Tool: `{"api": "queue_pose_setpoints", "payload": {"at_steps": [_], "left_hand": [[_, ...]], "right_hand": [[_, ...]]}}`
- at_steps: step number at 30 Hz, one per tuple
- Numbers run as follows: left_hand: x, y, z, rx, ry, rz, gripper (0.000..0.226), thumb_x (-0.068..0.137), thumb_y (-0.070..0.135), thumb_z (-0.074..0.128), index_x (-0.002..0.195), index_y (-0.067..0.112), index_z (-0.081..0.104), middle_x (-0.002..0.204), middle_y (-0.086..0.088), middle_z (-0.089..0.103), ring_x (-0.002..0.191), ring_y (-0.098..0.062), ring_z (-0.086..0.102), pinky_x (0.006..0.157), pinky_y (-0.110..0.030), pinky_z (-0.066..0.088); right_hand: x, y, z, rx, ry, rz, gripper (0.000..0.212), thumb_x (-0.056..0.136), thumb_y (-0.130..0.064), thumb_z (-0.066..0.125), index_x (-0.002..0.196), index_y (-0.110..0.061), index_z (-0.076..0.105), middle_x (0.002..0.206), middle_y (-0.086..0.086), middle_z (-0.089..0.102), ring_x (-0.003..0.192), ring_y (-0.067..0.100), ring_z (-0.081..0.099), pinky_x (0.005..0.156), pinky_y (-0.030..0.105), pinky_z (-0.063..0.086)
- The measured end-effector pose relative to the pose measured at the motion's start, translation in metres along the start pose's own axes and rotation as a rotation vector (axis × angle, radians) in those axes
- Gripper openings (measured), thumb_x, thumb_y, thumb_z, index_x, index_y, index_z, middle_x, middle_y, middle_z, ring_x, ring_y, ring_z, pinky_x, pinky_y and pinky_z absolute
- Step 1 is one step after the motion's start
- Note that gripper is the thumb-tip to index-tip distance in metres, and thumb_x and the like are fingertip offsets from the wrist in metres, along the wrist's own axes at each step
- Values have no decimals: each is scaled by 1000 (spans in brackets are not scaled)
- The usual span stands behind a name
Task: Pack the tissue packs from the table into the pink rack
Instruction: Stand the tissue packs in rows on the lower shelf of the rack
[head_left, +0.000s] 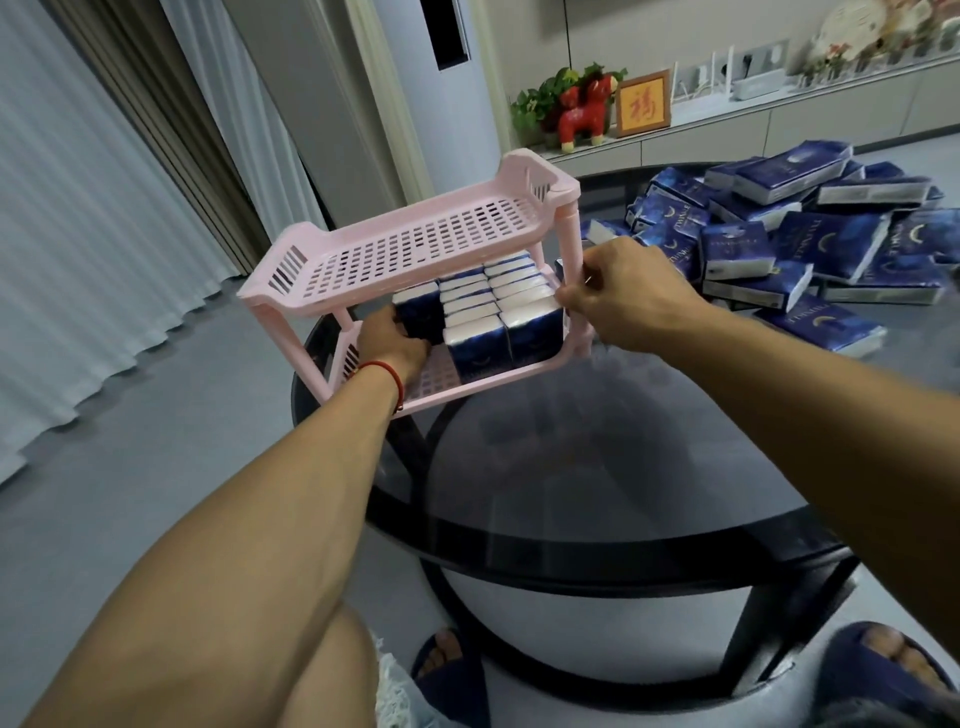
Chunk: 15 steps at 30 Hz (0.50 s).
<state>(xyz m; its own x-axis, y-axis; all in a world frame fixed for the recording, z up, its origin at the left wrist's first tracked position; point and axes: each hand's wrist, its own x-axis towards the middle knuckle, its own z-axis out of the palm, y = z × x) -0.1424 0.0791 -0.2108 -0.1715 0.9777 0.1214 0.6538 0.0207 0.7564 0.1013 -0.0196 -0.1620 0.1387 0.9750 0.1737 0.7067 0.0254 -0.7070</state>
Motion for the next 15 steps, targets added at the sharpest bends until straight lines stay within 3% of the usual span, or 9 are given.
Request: {"api": "queue_pose_setpoints", "payload": {"at_steps": [5,15], "left_hand": [[1,1,0,36,10,15,48,88,9,76,133,15,61,131,-9,68,121,-29,63,107,-43,50],[-5,8,-10,18,-26,-28,51,85,8,79,133,16,63,129,-6,69,118,-28,65,105,-42,51]], "right_hand": [[-1,0,0,5,5,-3,25,98,-32,67,111,-12,72,100,7,72,86,25,70,84,45,60],[-7,1,-1,44,9,-19,31,96,-34,69,118,-12,69,104,6,72,83,22,70,81,44,61]]}}
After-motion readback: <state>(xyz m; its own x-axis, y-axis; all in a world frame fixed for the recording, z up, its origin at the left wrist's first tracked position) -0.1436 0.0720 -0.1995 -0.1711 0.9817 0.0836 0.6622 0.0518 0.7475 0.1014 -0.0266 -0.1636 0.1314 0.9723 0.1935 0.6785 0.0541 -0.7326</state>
